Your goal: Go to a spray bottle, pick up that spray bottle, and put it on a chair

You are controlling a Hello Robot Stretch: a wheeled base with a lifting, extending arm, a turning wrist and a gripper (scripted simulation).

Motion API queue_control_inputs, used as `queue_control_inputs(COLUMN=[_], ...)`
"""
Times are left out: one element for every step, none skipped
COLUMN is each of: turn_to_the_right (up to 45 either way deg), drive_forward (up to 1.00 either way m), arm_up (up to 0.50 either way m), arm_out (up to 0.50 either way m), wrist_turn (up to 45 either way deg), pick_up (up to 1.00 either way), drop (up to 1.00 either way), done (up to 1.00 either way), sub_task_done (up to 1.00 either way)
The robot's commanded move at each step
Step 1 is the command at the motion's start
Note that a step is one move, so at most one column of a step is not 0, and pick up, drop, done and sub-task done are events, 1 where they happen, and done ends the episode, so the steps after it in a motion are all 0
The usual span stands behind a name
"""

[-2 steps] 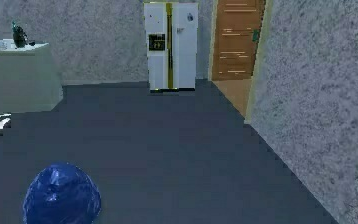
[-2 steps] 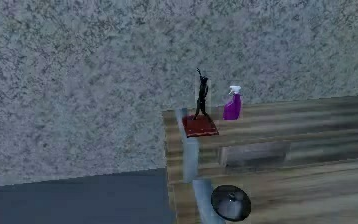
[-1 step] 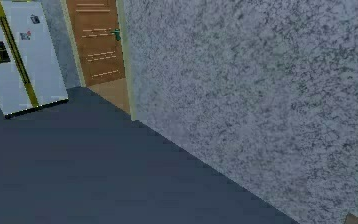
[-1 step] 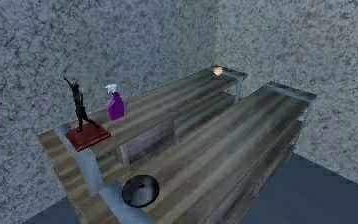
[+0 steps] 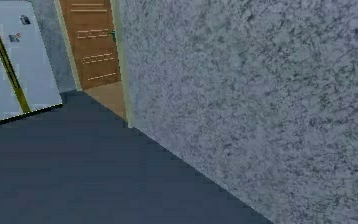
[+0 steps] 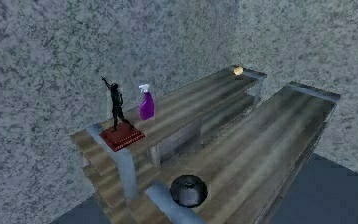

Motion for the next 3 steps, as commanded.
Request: queue_control_inputs(turn_to_the_right=[39.0,0.0,45.0], drive_forward=[0.0,0.85,0.0], arm_up=[0.0,0.0,0.0], arm_out=[0.0,0.0,0.0], wrist_turn=[0.0,0.0,0.0], pick_up=[0.0,0.0,0.0], drop=[0.0,0.0,0.0], done=[0.0,0.0,0.0], sub_task_done=[0.0,0.0,0.0])
